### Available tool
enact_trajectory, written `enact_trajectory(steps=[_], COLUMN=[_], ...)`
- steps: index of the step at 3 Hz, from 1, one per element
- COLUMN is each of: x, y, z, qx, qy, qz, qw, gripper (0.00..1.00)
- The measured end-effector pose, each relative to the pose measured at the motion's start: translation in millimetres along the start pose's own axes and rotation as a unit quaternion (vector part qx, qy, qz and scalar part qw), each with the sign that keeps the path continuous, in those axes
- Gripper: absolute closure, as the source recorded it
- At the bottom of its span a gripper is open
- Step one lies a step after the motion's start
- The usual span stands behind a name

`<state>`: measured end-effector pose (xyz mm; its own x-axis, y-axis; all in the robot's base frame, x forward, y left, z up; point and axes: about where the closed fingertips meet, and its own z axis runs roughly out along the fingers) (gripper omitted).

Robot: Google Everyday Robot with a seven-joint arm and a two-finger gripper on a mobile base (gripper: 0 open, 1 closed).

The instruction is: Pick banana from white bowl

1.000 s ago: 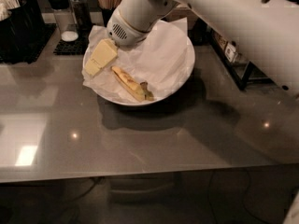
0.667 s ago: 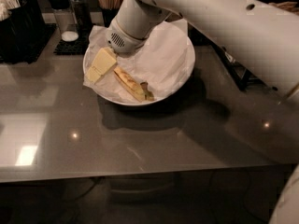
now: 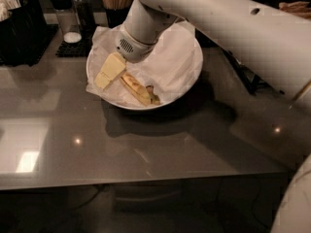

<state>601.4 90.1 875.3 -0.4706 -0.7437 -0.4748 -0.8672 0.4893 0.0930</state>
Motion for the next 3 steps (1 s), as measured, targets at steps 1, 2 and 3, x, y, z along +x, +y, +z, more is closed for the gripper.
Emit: enact_trajectory(steps=[1, 2, 3], x=[2.1, 23.4, 46.6], y=[-5.0, -25.8, -46.5], z=[6.9, 10.0, 2.1], qx=[-0.001, 0.003, 0.017], qy=[0.013, 0.033, 0.050], qz=[0.008, 0.045, 0.079], qw=[0.9999, 0.9984, 0.9955], gripper=[0.19, 0.42, 0.65])
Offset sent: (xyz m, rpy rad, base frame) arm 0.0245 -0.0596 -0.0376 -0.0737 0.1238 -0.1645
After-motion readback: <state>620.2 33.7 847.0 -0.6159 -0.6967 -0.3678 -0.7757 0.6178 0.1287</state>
